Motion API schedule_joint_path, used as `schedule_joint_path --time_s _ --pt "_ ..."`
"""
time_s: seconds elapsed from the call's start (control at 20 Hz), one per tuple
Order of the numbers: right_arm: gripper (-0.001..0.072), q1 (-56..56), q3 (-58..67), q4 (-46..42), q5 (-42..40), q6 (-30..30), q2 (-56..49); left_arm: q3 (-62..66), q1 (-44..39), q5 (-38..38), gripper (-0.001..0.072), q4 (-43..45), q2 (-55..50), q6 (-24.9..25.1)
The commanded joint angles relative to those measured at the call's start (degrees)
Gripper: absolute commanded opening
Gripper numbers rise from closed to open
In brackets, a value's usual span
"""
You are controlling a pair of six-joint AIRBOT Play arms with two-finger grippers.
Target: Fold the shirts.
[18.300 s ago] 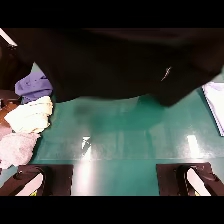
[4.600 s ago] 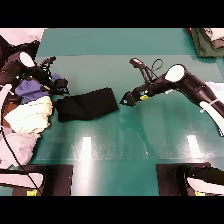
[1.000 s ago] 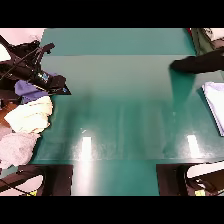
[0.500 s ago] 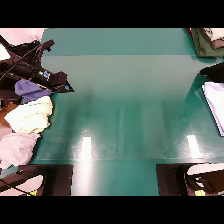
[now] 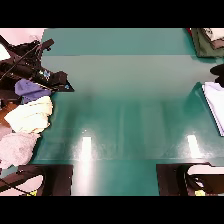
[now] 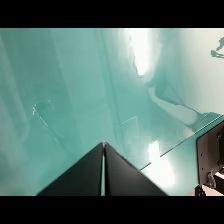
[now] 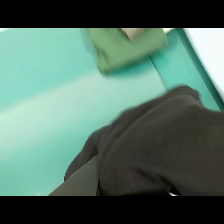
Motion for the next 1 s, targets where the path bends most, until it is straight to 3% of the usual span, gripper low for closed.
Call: schedule_joint_path --time_s 0.0,0.15,0.3,0.35,0.4,0.45,0.95 --pt "0.0019 -0.22 -0.22 -14.80 9.79 7.04 1.16 -0.02 0.02 -0.07 0.0035 0.17 0.04 1.99" --pt "0.0020 -0.22 -0.22 -26.40 18.32 13.14 1.16 -0.02 0.02 -0.02 0.0035 0.15 0.04 2.84" --pt "0.0032 -0.22 -0.22 -30.77 23.63 15.10 1.16 -0.02 0.02 -0.02 0.0034 0.15 0.04 4.31" --pt "0.0193 -0.24 -0.22 -30.80 24.61 15.08 1.16 -0.02 0.02 -0.02 0.0035 0.15 0.04 4.31" --pt "0.0406 -0.24 -0.22 -30.77 25.16 15.08 1.16 -0.02 0.02 -0.02 0.0035 0.15 0.04 4.31" --pt "0.0512 -0.22 -0.22 -30.82 26.12 15.08 1.16 -0.02 0.02 -0.02 0.0035 0.15 0.04 4.31" --pt "0.0512 4.31 -0.20 -30.18 31.74 20.11 1.18 0.00 0.02 0.04 0.0036 0.07 0.04 4.22"
